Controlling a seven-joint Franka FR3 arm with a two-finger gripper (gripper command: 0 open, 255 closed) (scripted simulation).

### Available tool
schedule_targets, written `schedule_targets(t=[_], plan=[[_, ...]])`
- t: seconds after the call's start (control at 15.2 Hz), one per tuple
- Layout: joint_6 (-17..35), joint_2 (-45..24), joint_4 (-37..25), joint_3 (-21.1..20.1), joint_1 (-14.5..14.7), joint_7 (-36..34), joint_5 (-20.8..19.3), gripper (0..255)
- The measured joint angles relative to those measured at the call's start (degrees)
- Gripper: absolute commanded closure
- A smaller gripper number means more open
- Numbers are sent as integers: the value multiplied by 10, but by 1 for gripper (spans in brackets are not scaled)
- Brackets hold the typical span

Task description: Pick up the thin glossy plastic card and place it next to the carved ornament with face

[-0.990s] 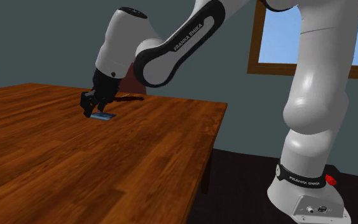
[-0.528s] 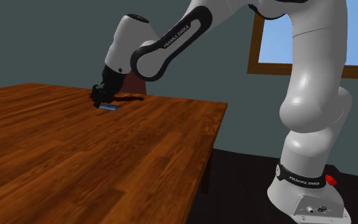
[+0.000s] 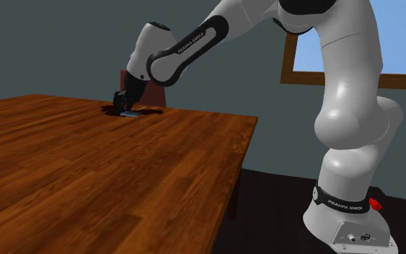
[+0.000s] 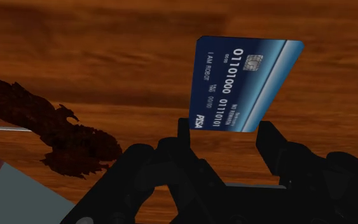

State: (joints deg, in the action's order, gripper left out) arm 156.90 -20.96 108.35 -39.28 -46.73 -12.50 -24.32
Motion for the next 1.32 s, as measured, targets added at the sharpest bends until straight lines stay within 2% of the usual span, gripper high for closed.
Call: schedule_targets(t=[0.33, 1.06, 1.32], plan=[[23, -20, 4, 19, 10, -10, -22, 255], [84, -67, 14, 85, 60, -63, -87, 255], [88, -71, 13, 91, 65, -67, -92, 255]])
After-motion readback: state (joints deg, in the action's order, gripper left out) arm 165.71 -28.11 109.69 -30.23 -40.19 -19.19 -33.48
